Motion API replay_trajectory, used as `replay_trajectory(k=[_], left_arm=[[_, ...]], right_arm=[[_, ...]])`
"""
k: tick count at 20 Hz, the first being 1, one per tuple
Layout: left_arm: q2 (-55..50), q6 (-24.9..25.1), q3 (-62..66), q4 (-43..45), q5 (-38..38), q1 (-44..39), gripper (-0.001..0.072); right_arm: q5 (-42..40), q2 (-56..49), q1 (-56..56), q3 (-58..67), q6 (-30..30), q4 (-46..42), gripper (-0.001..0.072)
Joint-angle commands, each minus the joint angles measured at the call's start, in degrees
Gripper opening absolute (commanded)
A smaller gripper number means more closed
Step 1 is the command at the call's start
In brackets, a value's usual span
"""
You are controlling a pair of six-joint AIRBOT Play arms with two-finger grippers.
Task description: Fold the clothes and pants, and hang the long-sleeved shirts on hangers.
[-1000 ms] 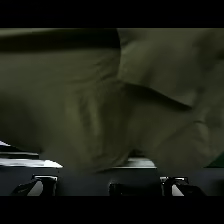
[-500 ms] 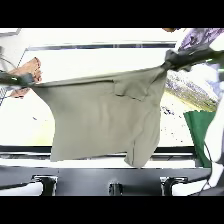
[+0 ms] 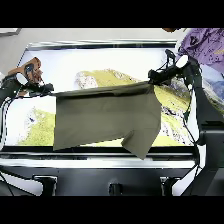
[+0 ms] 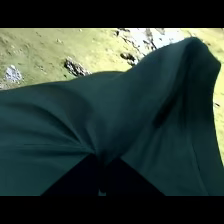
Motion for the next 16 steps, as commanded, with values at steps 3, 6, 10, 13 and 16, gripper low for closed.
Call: replay_trajectory(k=[3,6,10,13,16], left_arm=[[-0.63,-2.86,0.22,-3.21,-16.83,-0.31,0.0015],[-0.85,-3.76,0.11,-3.3,-21.79,-0.81,0.0015],[-1.27,-4.28,-0.02,-3.13,-22.71,-1.64,0.0016],[-1.95,-4.31,-0.2,-3.13,-22.73,-2.01,0.0016],[-2.47,-4.28,-1.49,-3.15,-22.67,-2.34,0.0017]], right_arm=[[10.16,-0.7,0.13,-0.02,3.19,-6.62,0.0026],[12.96,-0.7,0.13,-0.02,3.39,-7.87,0.0026],[13.68,-1.2,0.13,-0.02,3.39,-8.35,0.0026],[15.43,-2.69,0.13,-0.09,3.39,-8.48,0.0026],[18.08,-4.81,0.13,-0.09,3.39,-8.96,0.0026]])
